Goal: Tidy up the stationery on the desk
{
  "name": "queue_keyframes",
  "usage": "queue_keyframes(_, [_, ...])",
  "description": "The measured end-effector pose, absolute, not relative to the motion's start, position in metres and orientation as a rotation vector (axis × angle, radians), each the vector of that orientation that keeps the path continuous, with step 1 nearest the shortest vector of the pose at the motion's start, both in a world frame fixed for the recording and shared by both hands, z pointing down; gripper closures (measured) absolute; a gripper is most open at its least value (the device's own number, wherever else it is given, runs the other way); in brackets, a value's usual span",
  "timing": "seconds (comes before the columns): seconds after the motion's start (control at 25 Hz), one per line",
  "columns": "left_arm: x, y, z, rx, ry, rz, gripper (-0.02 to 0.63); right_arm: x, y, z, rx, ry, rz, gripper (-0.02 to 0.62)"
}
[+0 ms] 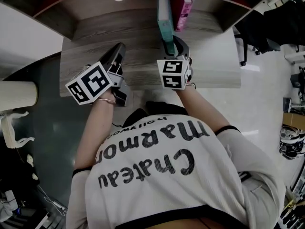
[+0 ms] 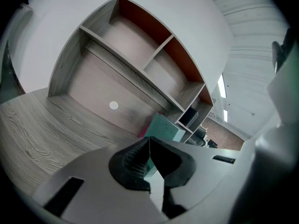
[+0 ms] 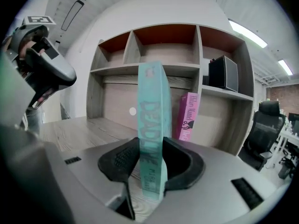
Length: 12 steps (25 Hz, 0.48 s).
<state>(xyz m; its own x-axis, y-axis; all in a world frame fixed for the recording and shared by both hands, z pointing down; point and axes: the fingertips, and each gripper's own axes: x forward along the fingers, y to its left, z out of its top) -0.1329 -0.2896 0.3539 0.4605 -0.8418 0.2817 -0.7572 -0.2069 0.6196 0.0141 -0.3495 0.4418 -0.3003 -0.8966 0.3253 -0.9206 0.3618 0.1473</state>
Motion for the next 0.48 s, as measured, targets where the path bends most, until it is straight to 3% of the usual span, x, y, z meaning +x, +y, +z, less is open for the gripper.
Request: queue_keyframes(0.48, [-0.131, -0.302, 0.361, 1.939, -1.33, -0.17, 0.586, 0.029, -0.368, 0.454, 1.632, -2.255, 0.226, 0.431])
